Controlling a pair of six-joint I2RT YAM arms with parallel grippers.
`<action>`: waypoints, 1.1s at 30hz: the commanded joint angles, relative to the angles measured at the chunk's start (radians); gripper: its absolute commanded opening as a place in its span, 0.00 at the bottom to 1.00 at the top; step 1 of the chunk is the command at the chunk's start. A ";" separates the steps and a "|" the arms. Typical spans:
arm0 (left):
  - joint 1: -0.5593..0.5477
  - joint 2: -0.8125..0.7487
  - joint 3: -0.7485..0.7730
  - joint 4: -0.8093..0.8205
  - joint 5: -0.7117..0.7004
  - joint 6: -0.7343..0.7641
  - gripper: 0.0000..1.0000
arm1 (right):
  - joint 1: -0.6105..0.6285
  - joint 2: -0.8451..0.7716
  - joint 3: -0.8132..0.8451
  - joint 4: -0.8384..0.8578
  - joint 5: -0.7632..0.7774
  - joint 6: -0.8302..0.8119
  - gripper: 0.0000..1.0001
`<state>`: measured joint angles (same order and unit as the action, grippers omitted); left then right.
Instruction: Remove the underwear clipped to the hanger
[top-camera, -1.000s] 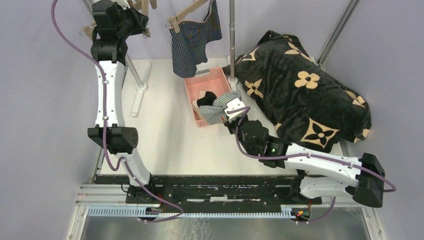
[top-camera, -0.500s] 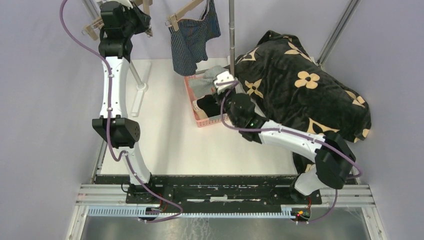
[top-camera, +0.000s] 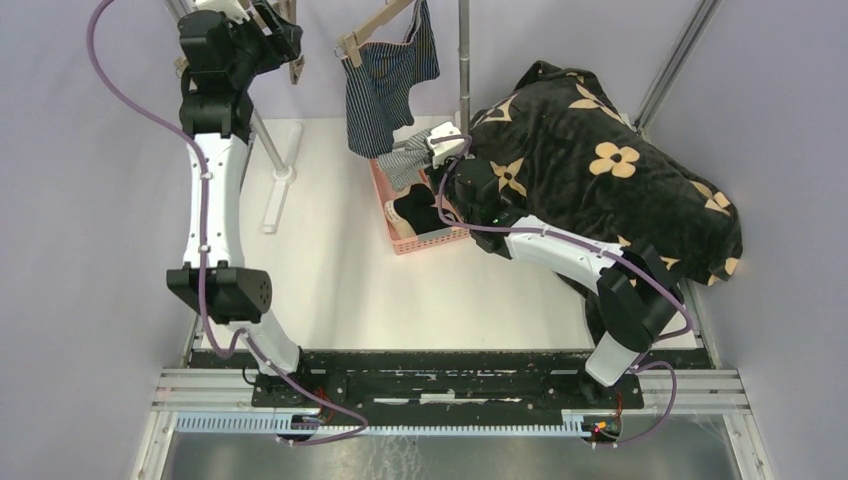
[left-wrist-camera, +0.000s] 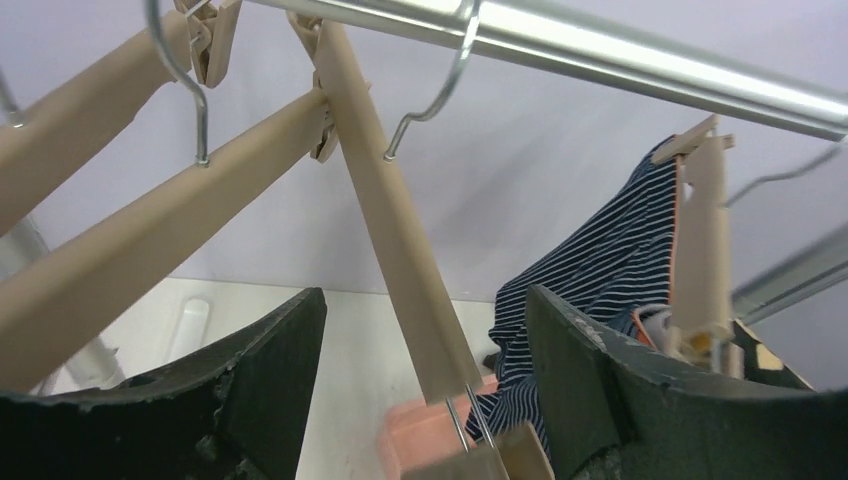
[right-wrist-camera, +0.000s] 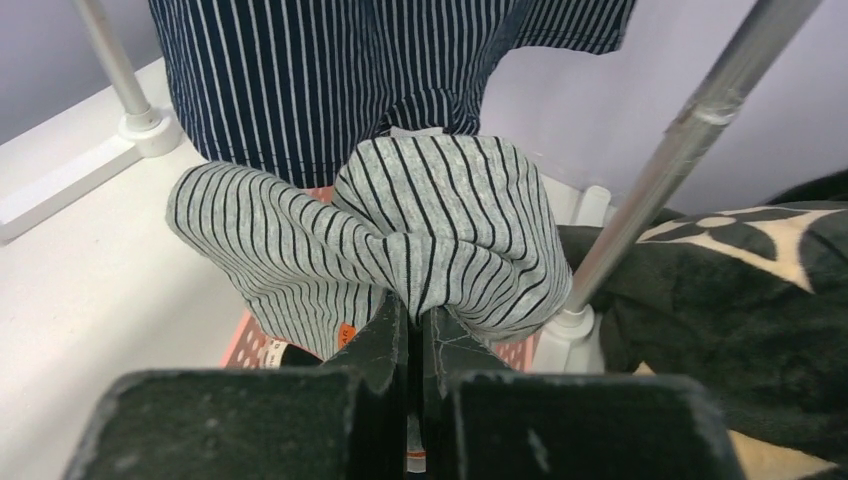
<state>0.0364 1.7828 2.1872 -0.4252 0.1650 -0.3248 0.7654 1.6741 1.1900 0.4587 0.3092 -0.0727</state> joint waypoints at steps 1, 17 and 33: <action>0.003 -0.165 -0.077 0.063 -0.007 -0.006 0.79 | -0.001 0.008 0.084 0.005 -0.055 0.034 0.01; -0.019 -0.357 -0.188 0.105 0.182 -0.030 0.78 | -0.003 0.238 0.218 -0.139 -0.059 0.145 0.53; -0.246 0.123 0.363 -0.032 -0.009 0.062 0.76 | -0.002 0.002 -0.074 -0.054 -0.101 0.205 0.62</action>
<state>-0.1959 1.8633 2.5256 -0.4862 0.2150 -0.2981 0.7647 1.7908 1.1645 0.3244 0.2405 0.0940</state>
